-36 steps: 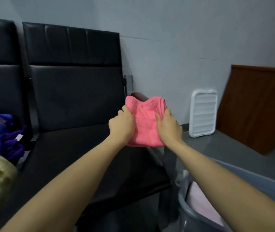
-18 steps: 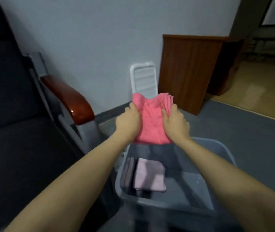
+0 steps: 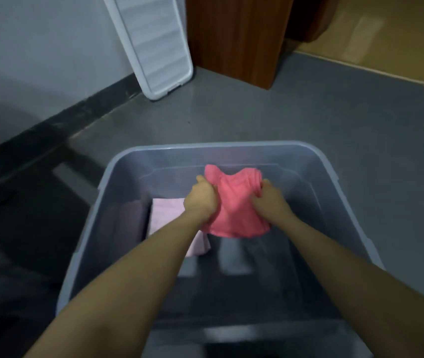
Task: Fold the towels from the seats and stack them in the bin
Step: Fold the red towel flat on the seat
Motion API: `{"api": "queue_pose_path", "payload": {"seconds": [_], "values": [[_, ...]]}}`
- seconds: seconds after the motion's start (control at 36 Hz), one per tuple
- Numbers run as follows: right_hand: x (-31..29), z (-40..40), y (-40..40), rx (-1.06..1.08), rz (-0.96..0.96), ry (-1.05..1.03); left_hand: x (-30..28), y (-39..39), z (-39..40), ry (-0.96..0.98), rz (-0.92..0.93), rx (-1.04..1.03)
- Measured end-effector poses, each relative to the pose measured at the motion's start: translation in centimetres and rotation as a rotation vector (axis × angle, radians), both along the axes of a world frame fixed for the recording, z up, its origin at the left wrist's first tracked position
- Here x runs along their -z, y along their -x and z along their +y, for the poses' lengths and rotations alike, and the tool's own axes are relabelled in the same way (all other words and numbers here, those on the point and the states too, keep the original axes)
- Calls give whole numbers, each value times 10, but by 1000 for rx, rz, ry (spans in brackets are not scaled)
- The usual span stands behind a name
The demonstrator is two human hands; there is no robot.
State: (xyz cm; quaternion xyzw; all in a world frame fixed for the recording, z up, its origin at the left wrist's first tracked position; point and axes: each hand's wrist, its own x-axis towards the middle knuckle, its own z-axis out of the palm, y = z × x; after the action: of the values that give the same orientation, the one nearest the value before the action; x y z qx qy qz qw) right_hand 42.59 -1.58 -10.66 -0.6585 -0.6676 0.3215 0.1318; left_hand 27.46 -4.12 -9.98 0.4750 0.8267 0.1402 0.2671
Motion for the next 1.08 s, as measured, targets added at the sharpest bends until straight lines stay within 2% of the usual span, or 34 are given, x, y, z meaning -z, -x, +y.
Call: {"api": "queue_pose_path", "payload": {"seconds": [0.22,0.33,0.39,0.42,0.47,0.58,0.64,0.69,0.78,0.89,1.08], "values": [[101,30,-36,24,-84,213,102,-30,26,151,-72,53],[128,36,-43,37,-109,262,130,-40,26,215,-165,112],[136,38,-44,45,-104,269,149,-41,26,246,-113,163],[140,38,-45,35,-109,264,154,-43,26,228,-140,111],[142,34,-45,-20,-181,221,159,-41,24,154,-119,92],[146,25,-45,-278,-465,26,167,-37,18,220,21,295],[151,24,-46,-418,-524,57,169,-37,16,284,40,349],[154,24,-49,-446,-548,171,173,-35,17,304,70,392],[154,26,-50,-423,-539,264,170,-32,18,346,64,414],[147,30,-47,-379,-488,239,167,-29,23,325,34,392],[128,28,-37,-271,-214,184,111,-27,12,190,-3,328]]}}
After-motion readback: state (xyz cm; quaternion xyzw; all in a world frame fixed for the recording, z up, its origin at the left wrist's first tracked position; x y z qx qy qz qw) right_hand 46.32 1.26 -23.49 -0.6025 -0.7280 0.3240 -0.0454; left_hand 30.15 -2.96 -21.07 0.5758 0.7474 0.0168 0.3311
